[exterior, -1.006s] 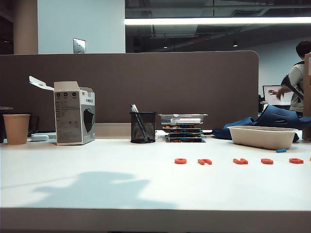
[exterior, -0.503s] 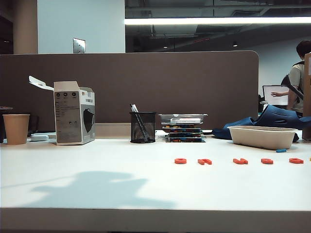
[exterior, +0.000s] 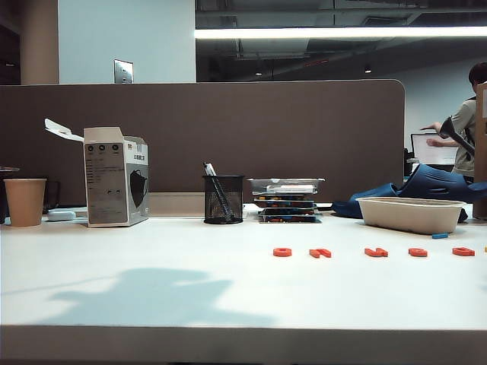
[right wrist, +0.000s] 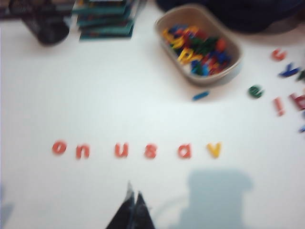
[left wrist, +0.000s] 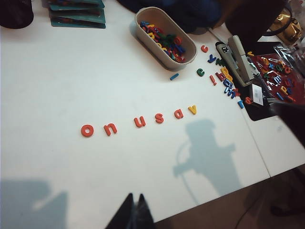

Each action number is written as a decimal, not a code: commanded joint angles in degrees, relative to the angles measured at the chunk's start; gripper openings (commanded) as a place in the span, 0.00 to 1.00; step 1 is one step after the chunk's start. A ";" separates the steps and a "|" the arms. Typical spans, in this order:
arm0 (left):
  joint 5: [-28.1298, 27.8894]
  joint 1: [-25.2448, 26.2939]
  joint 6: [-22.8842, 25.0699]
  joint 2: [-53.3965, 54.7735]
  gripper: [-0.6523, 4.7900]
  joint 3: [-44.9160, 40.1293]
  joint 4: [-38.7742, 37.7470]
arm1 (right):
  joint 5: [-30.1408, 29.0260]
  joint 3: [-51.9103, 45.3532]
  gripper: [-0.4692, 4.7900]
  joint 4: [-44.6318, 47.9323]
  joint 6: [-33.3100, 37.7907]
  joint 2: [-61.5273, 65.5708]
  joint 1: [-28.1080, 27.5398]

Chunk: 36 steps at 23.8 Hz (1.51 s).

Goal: Select the appropriate letters from the row of letter magnets placed on the table to arrange into the word "sun".

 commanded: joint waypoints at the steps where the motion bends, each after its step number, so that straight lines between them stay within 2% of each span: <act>1: -0.35 -0.13 0.24 -0.13 0.11 0.24 0.33 | -0.02 5.44 0.15 -1.49 0.33 11.37 3.69; 2: -0.35 -0.13 0.24 -0.13 0.11 0.24 0.33 | 0.74 6.97 0.22 -1.16 0.35 15.82 4.83; 3: -0.35 -0.13 0.24 -0.13 0.11 0.24 0.33 | 1.44 7.67 0.25 -1.03 0.37 17.94 5.31; 5: -0.35 -0.13 0.24 -0.13 0.11 0.24 0.33 | 2.67 9.49 0.40 -0.13 1.86 26.12 6.64; 6: -0.35 -0.13 0.24 -0.13 0.11 0.24 0.31 | 2.64 9.51 0.43 0.59 1.86 28.22 6.82; 12: -0.37 -0.11 0.24 -0.13 0.11 0.24 0.33 | 2.71 9.51 0.44 3.98 1.92 40.33 7.89; 18: -0.37 -0.13 0.24 -0.13 0.11 0.24 0.33 | 4.87 9.49 0.43 5.97 1.95 47.25 8.04; 24: -0.35 -0.13 0.24 -0.13 0.11 0.24 0.33 | 5.33 9.49 0.43 9.14 2.80 50.25 8.04; 36: -0.39 -0.11 0.24 -0.13 0.11 0.24 0.33 | 6.25 9.49 0.43 8.48 4.83 52.57 8.07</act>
